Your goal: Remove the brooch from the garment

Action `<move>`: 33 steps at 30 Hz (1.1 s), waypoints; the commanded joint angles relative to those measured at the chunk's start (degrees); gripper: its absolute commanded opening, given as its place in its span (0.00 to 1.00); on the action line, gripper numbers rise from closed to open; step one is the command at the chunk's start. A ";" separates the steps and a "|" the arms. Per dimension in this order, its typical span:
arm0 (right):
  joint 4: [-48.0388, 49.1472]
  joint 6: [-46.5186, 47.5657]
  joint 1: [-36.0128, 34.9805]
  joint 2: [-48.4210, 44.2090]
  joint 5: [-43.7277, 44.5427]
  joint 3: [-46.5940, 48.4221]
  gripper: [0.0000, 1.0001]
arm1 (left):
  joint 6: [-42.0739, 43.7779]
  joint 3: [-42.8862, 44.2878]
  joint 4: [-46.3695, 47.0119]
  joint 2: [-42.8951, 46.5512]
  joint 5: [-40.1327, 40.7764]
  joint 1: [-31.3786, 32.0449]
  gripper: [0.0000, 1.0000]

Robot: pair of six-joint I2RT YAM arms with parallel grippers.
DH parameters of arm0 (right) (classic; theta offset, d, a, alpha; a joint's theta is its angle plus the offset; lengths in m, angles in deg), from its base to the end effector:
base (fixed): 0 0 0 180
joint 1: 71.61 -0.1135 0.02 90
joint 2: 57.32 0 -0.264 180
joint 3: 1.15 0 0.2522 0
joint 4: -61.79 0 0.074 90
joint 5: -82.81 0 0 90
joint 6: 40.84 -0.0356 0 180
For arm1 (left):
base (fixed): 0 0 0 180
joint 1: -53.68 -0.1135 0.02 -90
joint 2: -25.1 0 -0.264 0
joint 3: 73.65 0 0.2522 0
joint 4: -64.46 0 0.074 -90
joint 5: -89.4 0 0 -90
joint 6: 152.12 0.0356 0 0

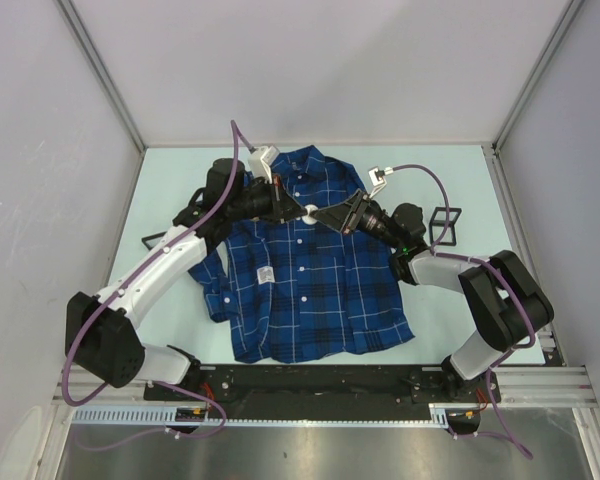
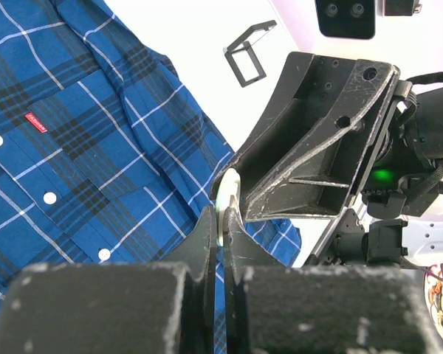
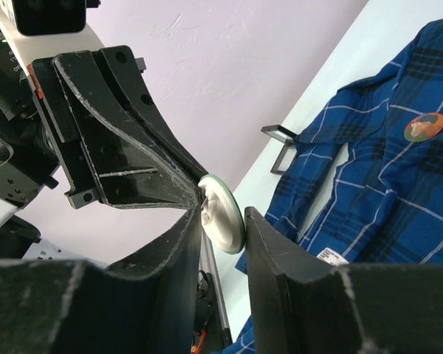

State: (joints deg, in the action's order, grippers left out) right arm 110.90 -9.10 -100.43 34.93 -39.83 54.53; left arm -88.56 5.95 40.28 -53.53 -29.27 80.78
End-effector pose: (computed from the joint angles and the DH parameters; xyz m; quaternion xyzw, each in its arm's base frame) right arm 0.2837 0.1780 0.2496 -0.0594 0.6364 0.6432 0.4216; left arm 0.2743 -0.1595 0.3351 0.1409 0.8081 -0.4247 0.3830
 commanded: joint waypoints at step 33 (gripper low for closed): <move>3.66 2.97 -1.68 1.62 -0.67 2.74 0.20 | -4.58 -0.45 8.74 1.55 -7.81 1.47 0.00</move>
State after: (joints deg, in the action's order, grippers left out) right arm 113.06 -8.34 -100.43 35.47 -40.60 54.96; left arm -89.35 5.60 42.47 -53.23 -30.25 80.97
